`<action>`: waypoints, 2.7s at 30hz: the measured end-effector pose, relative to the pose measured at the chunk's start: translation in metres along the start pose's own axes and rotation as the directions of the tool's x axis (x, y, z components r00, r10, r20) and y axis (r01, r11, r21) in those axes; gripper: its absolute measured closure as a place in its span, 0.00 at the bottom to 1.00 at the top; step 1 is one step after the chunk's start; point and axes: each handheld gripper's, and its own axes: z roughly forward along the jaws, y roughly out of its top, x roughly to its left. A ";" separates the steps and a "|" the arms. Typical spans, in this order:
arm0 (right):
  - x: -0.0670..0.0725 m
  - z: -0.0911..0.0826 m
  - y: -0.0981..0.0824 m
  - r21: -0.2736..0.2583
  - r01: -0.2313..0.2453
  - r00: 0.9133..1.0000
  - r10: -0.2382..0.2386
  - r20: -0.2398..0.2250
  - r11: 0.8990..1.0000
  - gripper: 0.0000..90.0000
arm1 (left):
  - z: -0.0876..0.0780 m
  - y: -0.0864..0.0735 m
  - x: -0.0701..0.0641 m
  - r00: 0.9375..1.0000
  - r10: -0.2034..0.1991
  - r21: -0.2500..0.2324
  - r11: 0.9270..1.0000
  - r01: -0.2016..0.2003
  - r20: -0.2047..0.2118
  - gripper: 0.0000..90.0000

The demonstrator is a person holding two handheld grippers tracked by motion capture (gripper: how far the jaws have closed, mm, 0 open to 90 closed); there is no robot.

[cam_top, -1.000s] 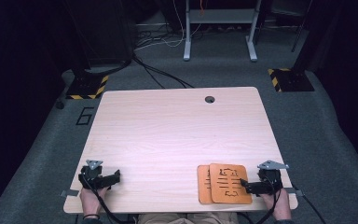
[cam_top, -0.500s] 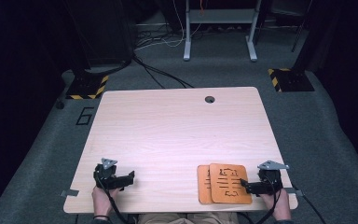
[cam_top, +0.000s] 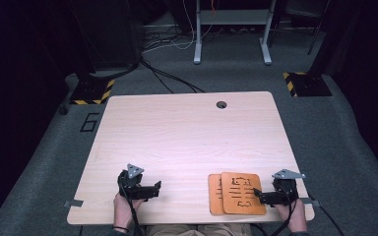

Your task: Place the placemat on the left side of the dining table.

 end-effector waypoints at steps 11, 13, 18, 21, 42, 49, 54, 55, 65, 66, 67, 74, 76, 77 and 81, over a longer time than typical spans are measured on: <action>0.000 0.000 0.000 -0.004 -0.003 1.000 0.003 0.002 1.000 0.00 | 0.006 0.016 -0.036 0.991 0.054 0.011 0.998 -0.055 0.119 0.00; 0.000 0.000 0.000 -0.005 -0.004 1.000 0.004 0.002 1.000 0.00 | 0.008 0.020 -0.044 0.987 0.067 0.014 0.997 -0.070 0.144 0.00; 0.000 0.000 0.000 -0.006 -0.004 1.000 0.004 0.002 1.000 0.00 | 0.014 0.025 -0.060 0.977 0.092 0.019 0.995 -0.098 0.194 0.00; 0.000 0.000 -0.001 -0.008 -0.001 1.000 0.001 0.002 1.000 0.00 | 0.018 0.028 -0.070 0.970 0.106 0.024 0.993 -0.114 0.218 0.00; 0.000 0.000 -0.001 -0.010 -0.002 1.000 0.002 0.000 1.000 0.00 | 0.042 0.042 -0.132 0.922 0.182 0.053 0.976 -0.212 0.343 0.00; 0.000 0.000 -0.001 -0.011 -0.002 1.000 0.002 -0.002 1.000 0.00 | 0.056 0.042 -0.153 0.896 0.190 0.082 0.967 -0.242 0.401 0.00; 0.000 0.000 -0.001 -0.011 -0.003 1.000 0.003 -0.001 1.000 0.00 | 0.063 0.044 -0.165 0.876 0.188 0.097 0.962 -0.256 0.445 0.01; 0.000 0.000 -0.001 -0.011 -0.003 1.000 0.003 -0.002 1.000 0.00 | 0.064 0.045 -0.168 0.872 0.193 0.096 0.960 -0.262 0.450 0.01; 0.000 0.000 -0.001 -0.012 -0.003 1.000 0.003 -0.001 1.000 0.00 | 0.078 0.045 -0.190 0.850 0.198 0.133 0.946 -0.296 0.489 0.04; 0.000 0.000 -0.001 -0.011 -0.003 1.000 0.003 0.000 1.000 0.00 | 0.078 0.045 -0.190 0.850 0.198 0.133 0.946 -0.296 0.489 0.05; 0.000 0.000 -0.001 -0.011 -0.002 1.000 0.003 0.000 1.000 0.00 | 0.080 0.045 -0.192 0.850 0.190 0.137 0.947 -0.291 0.490 0.05; 0.001 0.000 -0.001 -0.012 -0.003 1.000 0.003 0.005 1.000 0.00 | 0.083 0.048 -0.201 0.836 0.211 0.137 0.938 -0.319 0.506 0.08; 0.001 0.000 -0.001 -0.012 -0.003 1.000 0.003 0.005 1.000 0.00 | 0.083 0.048 -0.203 0.836 0.210 0.139 0.937 -0.320 0.507 0.08; 0.001 0.000 -0.001 -0.013 -0.003 1.000 0.003 0.006 1.000 0.00 | 0.083 0.049 -0.204 0.841 0.213 0.140 0.937 -0.320 0.498 0.08; 0.001 0.000 -0.001 -0.013 -0.004 1.000 0.004 0.010 1.000 0.00 | 0.083 0.050 -0.206 0.839 0.222 0.155 0.928 -0.338 0.497 0.08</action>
